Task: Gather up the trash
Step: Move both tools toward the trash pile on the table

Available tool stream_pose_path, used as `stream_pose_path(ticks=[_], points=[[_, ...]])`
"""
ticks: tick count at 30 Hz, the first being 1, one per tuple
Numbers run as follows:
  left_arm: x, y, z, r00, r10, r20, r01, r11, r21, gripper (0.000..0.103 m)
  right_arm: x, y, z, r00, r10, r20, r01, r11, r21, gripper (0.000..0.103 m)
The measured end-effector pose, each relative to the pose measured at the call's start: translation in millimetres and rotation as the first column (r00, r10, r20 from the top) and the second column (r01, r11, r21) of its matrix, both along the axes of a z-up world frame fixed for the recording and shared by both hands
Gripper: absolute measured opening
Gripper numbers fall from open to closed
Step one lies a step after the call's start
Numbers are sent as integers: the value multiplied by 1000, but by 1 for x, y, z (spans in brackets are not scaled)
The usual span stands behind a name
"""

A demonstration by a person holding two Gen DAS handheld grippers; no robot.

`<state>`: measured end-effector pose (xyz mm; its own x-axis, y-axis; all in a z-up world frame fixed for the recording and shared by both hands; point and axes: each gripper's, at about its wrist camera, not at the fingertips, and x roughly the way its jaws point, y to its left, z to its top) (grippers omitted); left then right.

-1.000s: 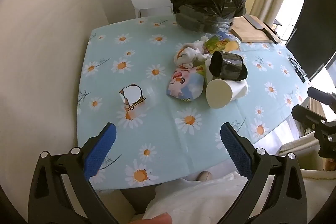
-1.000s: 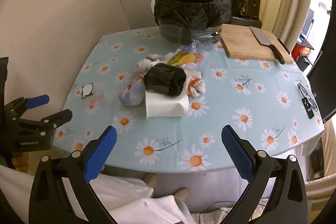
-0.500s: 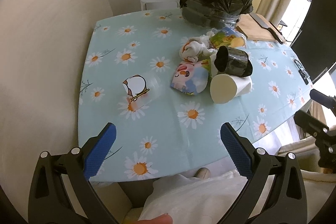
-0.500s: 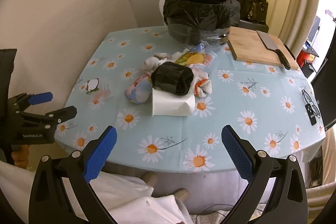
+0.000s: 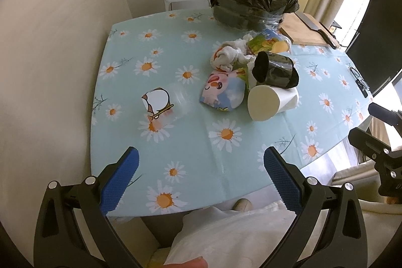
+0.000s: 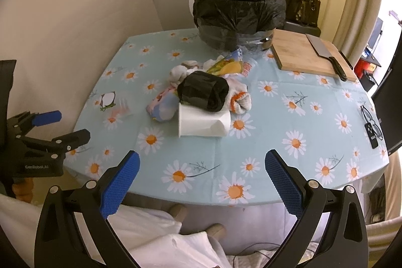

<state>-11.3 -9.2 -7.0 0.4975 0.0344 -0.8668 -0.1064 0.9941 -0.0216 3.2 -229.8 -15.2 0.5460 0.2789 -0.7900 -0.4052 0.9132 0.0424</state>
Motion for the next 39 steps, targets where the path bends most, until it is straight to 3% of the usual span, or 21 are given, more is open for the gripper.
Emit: stream_pose_path(ticks=[14,24,28,33,39], points=[[8,-3,-2,999,33,-27,-33,999,7,97,6,-4,0,1000,3,-1,-3,1000,8,95],[10,-10,-1,1000,13,-20,-11,998,60,97,15,-4,-4,1000,4,-31,-4,1000,11,95],[8,-6,1,999,32,-10,-32,999,28,97,16,-8,-4,999,2,-41,-1,1000,20,95],[9,4,-7,996,69,-60,-73,996,-57,97,17,-15,-5,999,-7,-49,9,999,46,95],[3,-2,-8,995,83,-61,-87,993,-83,97,20,-26,-6,997,-2,-81,10,995,101,95]])
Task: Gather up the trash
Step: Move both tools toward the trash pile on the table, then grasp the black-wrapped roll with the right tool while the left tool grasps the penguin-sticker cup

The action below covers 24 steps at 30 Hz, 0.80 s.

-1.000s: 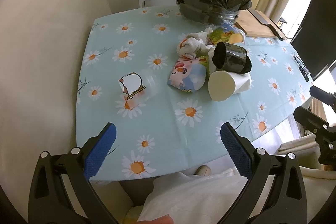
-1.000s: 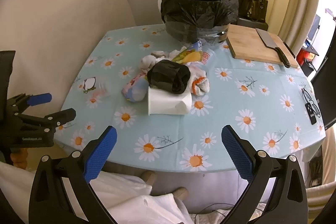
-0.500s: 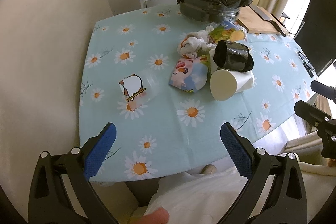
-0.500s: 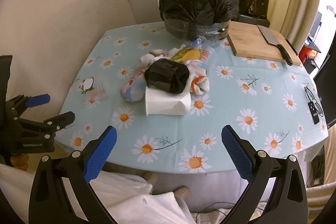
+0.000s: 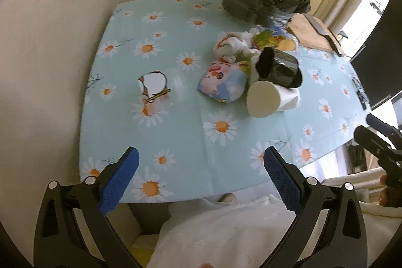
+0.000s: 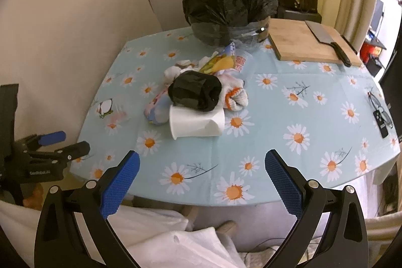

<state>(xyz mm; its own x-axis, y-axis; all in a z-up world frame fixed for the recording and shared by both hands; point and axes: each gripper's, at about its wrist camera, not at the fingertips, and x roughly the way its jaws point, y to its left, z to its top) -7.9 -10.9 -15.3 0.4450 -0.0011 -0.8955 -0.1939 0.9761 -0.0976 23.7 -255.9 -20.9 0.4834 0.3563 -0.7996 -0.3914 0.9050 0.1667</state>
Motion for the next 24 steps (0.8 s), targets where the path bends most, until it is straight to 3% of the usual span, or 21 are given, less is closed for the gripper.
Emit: stream_pose_path(ticks=[8,15,19,24], points=[[-11,3,1,998,69,8,-68,997,-34,97,-7,1,2,994,104,21,-104,995,7,95],[-15,17,13,989,141,45,-143,987,69,94,-14,3,0,984,175,40,-172,983,-61,95],[-18,27,18,978,195,77,-202,976,85,94,-18,2,-2,975,219,45,-216,974,-69,95],[-12,33,14,978,203,52,-207,975,84,94,-12,-3,-5,966,258,27,-256,965,-60,95]])
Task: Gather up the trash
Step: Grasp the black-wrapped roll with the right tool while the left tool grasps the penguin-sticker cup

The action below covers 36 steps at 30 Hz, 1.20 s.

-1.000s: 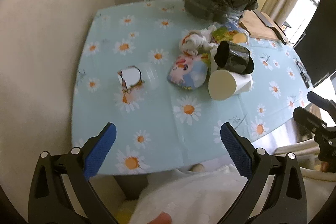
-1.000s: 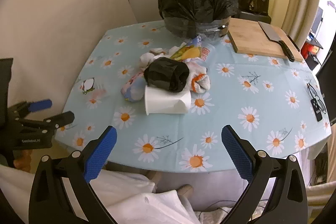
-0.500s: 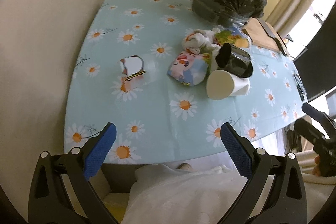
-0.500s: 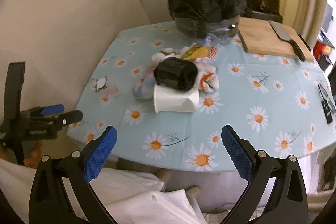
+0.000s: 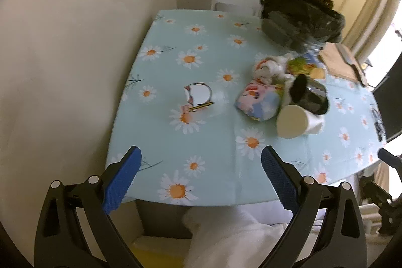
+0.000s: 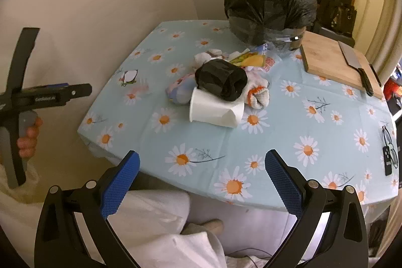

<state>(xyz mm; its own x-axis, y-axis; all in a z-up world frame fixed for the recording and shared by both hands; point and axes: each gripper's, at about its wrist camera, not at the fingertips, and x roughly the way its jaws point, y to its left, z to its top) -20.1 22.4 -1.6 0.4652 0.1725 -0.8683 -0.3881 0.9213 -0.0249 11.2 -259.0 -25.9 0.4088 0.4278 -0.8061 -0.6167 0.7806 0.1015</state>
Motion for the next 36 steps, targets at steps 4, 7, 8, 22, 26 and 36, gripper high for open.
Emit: stream_pose_path(ticks=[4,7,8,22,26,36], points=[[15,5,-8,1000,6,-24,-6,1000,-9,94,14,-5,-4,999,-25,-23,25,1000,8,95],[29,10,-16,999,10,-41,-11,999,-35,94,29,-6,-2,999,-41,-27,41,999,3,95],[34,12,-18,999,12,-51,-14,999,-40,94,34,-4,0,999,-42,-23,42,999,-1,95],[80,30,-54,993,41,-110,-54,991,-121,94,103,43,-5,996,73,-50,-75,996,-51,95],[89,38,-64,992,56,-114,-72,987,-146,94,119,63,-12,991,119,-59,-124,989,-83,95],[110,41,-94,987,43,-156,-68,985,-160,94,153,100,-39,983,178,-50,-183,971,-151,95]])
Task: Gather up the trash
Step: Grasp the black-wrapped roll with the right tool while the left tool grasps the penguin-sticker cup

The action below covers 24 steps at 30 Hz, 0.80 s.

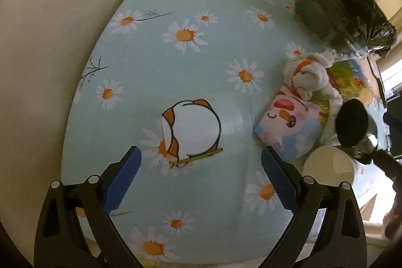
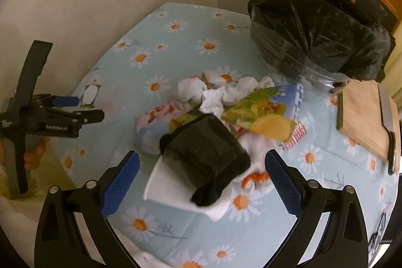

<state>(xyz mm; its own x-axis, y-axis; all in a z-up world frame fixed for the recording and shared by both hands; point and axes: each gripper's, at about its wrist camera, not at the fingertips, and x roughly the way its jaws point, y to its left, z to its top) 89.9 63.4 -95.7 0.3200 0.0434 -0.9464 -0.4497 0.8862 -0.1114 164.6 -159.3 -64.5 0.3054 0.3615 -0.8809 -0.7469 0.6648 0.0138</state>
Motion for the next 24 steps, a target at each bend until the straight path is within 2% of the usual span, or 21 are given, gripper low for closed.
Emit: stream_pose_path(ticks=[5,10,14,16,17,20,24], points=[[13,-2,-10,1000,5,-23,-6,1000,-15,94,11,10,-10,999,36,-12,-36,999,-22,95],[18,-5,-18,998,34,-43,-34,999,-12,94,20,15,-23,994,94,-61,-97,995,-40,95],[22,-4,-22,996,84,-43,-84,996,-1,85,29,17,-29,983,151,-105,-156,987,-44,93],[23,-7,-25,994,99,-56,-99,995,6,69,32,16,-31,971,180,-155,-186,982,-25,70],[25,-10,-28,993,94,-71,-94,996,6,66,33,16,-33,969,183,-167,-189,982,-22,71],[29,-16,-29,992,84,-95,-82,996,27,66,30,16,-33,964,203,-170,-209,978,-19,69],[26,-23,-22,994,73,-80,-70,997,39,66,34,12,-29,953,198,-228,-199,980,21,68]])
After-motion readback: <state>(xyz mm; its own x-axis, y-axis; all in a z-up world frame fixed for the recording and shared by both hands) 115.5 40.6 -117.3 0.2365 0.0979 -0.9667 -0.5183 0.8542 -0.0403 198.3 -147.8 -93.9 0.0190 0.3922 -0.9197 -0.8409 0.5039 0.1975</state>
